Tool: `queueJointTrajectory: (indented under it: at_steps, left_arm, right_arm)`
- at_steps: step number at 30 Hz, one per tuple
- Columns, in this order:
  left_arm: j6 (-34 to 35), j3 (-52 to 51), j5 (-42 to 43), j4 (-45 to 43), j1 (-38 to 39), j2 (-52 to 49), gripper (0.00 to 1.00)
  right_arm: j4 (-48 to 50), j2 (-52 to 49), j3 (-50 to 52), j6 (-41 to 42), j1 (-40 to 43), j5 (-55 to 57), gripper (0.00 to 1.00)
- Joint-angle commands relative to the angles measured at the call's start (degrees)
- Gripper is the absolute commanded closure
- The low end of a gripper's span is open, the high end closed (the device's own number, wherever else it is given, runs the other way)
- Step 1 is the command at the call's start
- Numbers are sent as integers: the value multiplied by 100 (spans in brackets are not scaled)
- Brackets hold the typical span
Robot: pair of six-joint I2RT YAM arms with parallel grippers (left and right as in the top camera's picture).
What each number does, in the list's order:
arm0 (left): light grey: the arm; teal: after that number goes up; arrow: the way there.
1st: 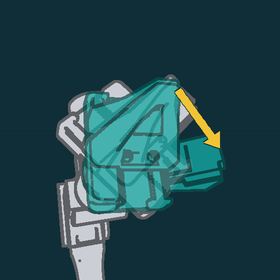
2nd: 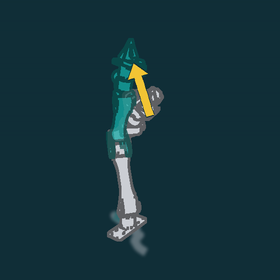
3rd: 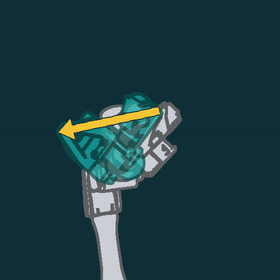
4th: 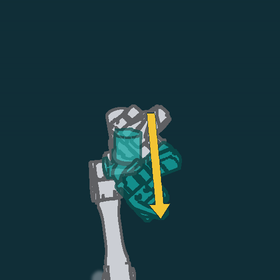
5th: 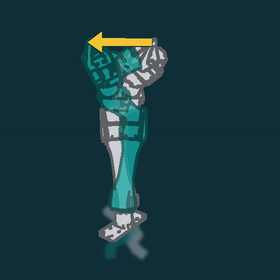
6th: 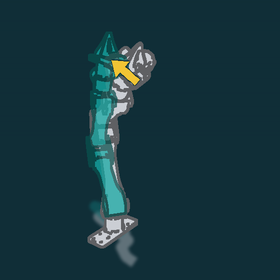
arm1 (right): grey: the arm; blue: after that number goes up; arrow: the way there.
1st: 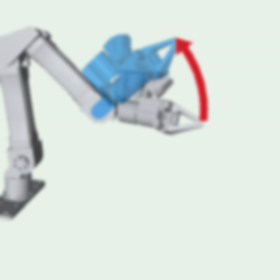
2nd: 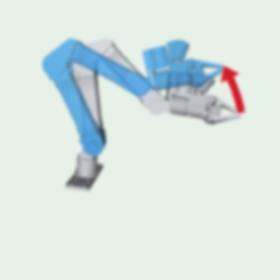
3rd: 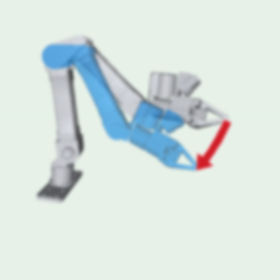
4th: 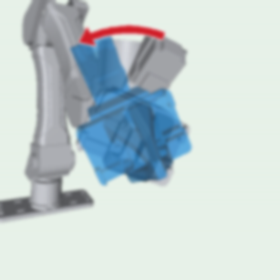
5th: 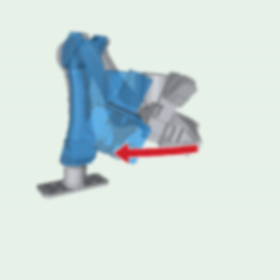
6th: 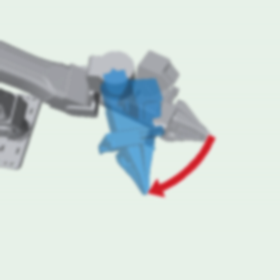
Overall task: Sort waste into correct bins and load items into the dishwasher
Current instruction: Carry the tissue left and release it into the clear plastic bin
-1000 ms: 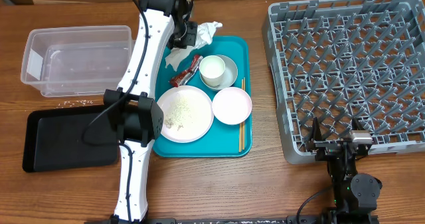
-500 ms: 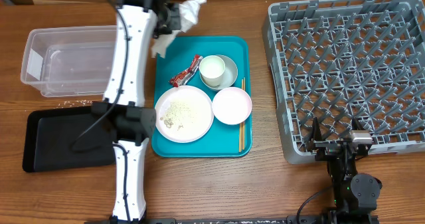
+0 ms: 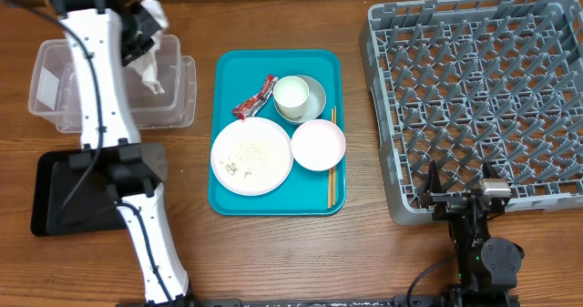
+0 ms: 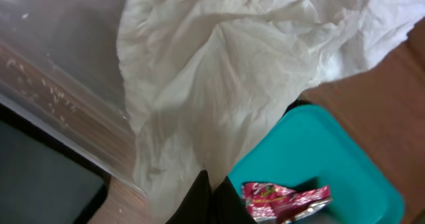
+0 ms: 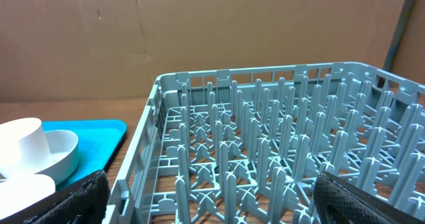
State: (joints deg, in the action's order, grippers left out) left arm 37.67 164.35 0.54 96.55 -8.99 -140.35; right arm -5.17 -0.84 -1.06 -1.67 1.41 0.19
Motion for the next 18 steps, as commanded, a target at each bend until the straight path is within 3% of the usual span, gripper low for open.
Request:
queueJointTrajectory:
  at_steps: [1,6,13,18]
  left_arm:
    - [885,118,398,26,-125,205,96]
    - [1458,118,245,26,-278,205,96]
    - [3274,70,-262,26,-509,203,96]
    - [3821,-125,-356,26,-636,203,96]
  right_arm:
    - [35,68,59,15,22,-31,0]
    - [35,68,59,15,22,-31,0]
    - [35,68,59,15,22,-31,0]
    - [35,68,59,15,22,-31,0]
